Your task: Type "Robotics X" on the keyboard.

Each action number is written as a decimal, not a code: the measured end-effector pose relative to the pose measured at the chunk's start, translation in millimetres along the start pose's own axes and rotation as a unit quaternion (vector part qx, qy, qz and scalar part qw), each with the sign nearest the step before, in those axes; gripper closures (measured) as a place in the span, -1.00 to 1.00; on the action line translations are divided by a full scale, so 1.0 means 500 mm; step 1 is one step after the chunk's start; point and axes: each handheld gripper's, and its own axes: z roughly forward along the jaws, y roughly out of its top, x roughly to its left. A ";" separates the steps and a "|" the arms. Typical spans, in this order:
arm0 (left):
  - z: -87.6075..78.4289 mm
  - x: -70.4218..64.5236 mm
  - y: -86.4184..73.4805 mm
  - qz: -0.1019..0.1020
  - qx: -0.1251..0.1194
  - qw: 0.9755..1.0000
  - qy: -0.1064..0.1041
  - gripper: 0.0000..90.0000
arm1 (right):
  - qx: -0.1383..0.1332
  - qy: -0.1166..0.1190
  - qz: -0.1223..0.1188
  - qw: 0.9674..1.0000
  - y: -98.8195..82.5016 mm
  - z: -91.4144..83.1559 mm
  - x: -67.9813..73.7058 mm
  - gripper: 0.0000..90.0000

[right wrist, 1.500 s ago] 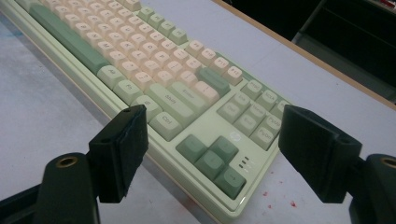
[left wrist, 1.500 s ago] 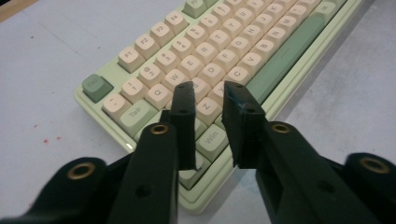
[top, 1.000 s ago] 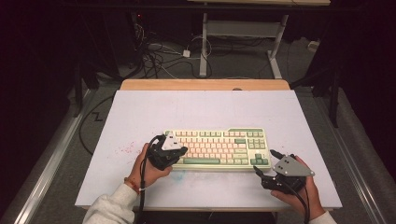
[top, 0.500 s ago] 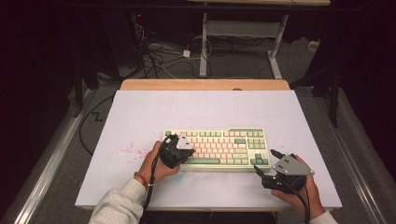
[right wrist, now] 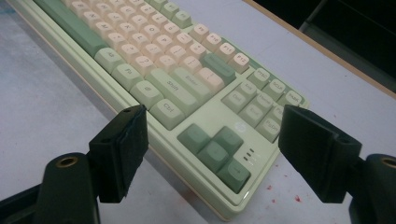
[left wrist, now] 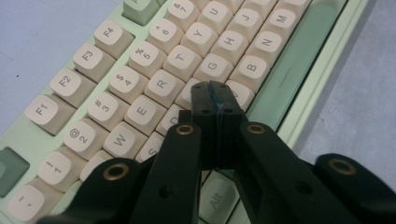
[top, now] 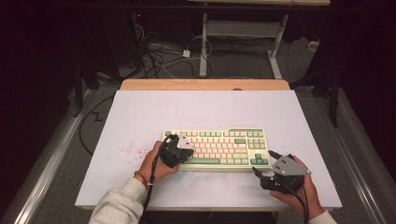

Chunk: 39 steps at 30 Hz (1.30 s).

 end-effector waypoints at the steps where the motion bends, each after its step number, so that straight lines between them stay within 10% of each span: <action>1: -0.002 -0.002 0.001 0.002 -0.001 1.000 0.005 0.92 | -0.002 0.000 0.000 1.000 0.000 -0.001 0.000 -0.46; 39: -0.048 0.035 -0.009 -0.012 -0.033 0.998 0.050 0.84 | -0.005 0.008 -0.004 1.000 0.005 0.000 0.002 -0.46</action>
